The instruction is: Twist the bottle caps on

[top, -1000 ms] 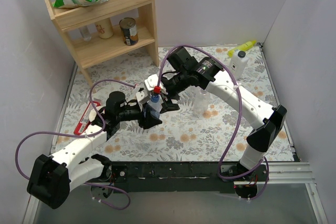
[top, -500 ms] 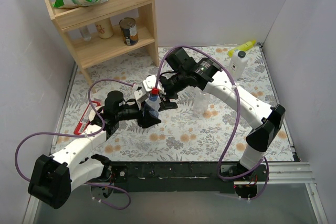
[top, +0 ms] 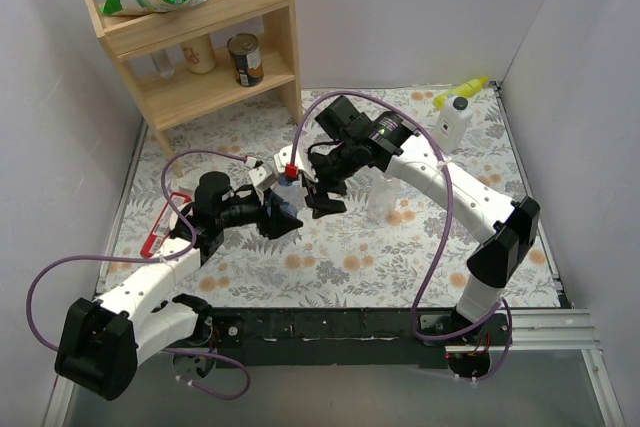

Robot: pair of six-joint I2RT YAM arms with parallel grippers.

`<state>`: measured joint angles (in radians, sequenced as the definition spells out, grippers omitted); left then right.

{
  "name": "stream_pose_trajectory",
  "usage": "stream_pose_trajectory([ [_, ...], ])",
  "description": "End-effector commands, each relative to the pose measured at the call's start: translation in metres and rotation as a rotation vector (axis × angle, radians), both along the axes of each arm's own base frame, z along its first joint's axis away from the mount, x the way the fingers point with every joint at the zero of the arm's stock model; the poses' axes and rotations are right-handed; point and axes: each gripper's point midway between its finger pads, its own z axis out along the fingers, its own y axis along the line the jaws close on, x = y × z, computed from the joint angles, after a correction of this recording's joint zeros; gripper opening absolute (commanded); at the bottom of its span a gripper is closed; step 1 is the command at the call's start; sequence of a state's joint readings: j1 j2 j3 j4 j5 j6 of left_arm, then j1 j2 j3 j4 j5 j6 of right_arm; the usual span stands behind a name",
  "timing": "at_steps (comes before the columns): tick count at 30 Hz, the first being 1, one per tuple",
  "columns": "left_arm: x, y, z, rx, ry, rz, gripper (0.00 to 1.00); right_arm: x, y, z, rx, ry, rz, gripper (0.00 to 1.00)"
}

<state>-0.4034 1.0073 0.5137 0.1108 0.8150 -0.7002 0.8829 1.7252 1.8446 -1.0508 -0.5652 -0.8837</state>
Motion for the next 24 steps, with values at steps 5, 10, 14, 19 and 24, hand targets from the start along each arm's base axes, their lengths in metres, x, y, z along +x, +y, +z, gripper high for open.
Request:
stream_pose_trajectory([
  [5,-0.003,0.003,0.007,0.061,-0.123,-0.105,0.00,0.027,-0.016,0.027,0.063,0.091,-0.109,0.76],
  [10,-0.008,0.003,0.004,0.108,-0.142,-0.179,0.00,0.015,0.003,0.072,0.279,0.016,0.048,0.73],
  [14,-0.007,0.001,0.010,0.116,-0.176,-0.211,0.00,-0.002,0.007,0.071,0.314,-0.016,0.155,0.73],
  [19,-0.008,-0.002,0.008,0.132,-0.183,-0.237,0.00,-0.006,0.013,0.064,0.294,-0.028,0.200,0.72],
  [24,-0.010,-0.005,0.011,0.140,-0.208,-0.258,0.00,-0.005,0.017,0.067,0.306,-0.024,0.209,0.70],
])
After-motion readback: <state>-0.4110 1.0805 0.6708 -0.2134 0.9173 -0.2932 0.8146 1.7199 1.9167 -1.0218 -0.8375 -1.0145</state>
